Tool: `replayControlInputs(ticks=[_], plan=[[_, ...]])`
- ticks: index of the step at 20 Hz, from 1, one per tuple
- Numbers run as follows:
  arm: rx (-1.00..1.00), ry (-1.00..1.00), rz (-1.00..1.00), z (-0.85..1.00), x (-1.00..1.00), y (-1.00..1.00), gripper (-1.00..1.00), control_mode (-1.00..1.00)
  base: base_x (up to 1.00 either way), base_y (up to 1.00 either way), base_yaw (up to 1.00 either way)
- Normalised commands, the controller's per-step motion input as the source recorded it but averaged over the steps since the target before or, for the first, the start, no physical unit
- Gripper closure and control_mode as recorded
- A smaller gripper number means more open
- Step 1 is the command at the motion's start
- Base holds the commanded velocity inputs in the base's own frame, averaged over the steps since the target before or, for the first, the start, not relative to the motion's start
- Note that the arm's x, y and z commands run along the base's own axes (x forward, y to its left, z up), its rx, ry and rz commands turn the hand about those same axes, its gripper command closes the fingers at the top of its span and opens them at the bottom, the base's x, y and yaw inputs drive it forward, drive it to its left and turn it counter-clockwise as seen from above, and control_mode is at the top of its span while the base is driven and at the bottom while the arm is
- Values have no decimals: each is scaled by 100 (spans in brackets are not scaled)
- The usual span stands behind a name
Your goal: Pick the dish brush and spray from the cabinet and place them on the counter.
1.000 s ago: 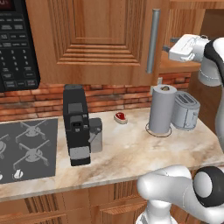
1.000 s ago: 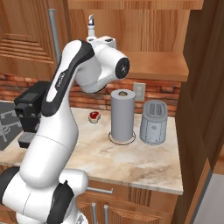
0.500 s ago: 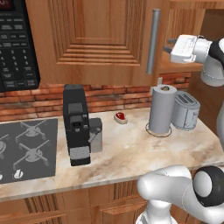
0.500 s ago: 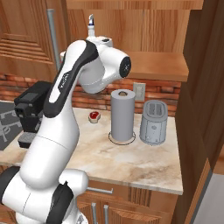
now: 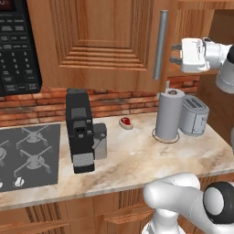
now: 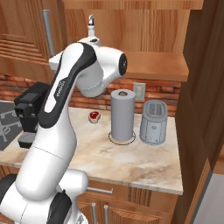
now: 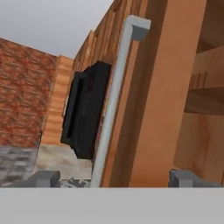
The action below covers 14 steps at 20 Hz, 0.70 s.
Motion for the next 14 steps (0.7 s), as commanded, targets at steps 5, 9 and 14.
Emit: replayControlInputs(ticks=[5,9,14], plan=[[-6,0,17,-6,-62,56,-100,-100,0,0,0],[-5,0,17,-9,-61,59,-100,-100,0,0,0],[-6,0,17,-10,-60,64,-100,-100,0,0,0]])
